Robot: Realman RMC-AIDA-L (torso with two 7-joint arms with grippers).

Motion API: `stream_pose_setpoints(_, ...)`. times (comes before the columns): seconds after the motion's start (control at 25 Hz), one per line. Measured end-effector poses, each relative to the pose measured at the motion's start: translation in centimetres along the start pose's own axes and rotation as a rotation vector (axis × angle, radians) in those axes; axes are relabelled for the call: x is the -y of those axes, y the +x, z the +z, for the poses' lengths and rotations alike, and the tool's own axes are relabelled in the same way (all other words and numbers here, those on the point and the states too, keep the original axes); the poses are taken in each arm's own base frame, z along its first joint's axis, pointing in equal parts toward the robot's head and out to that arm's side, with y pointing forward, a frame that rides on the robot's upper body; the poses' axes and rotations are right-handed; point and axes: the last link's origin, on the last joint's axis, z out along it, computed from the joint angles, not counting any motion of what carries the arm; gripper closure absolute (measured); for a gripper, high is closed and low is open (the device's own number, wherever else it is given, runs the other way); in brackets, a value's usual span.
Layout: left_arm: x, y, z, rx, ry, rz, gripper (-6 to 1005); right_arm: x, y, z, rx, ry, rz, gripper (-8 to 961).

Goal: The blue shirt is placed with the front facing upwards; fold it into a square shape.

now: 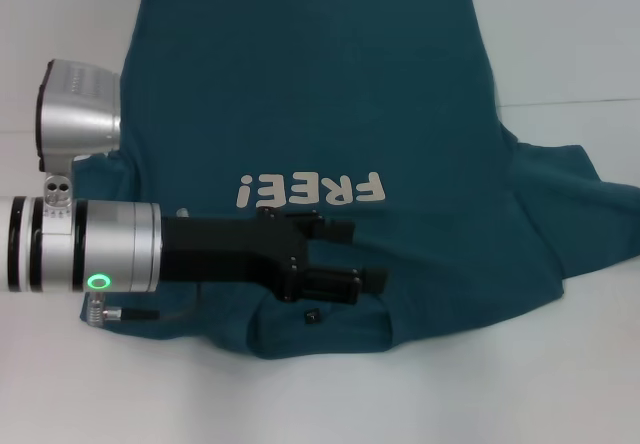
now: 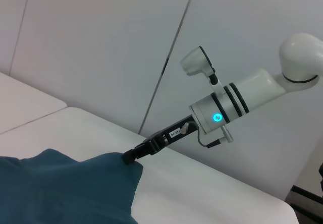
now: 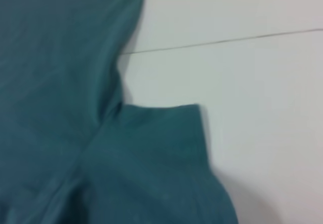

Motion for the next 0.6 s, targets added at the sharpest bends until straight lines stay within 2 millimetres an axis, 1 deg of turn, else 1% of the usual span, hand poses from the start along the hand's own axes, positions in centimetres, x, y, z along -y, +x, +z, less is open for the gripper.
stream_pose_setpoints(0.2,0.0,0.1,-0.1,0.0,0.002,-0.005,126,0.7,-0.2,0.0,0.018,0.045,-0.012,931)
stream_pose_setpoints(0.4,0.1,0.1,-0.1,-0.002,0.004,-0.006,126,0.9,-0.4,0.0,0.029,0.06,-0.012,931)
stream_pose_setpoints(0.52,0.1,0.1,-0.1,-0.002,0.008,-0.006,126,0.7,-0.7,0.0,0.034,0.056,-0.019,931)
stream_pose_setpoints(0.6,0.1,0.1,-0.1,-0.003,0.01,-0.007,126,0.0,-1.2,0.1,0.042,0.044,-0.034,931)
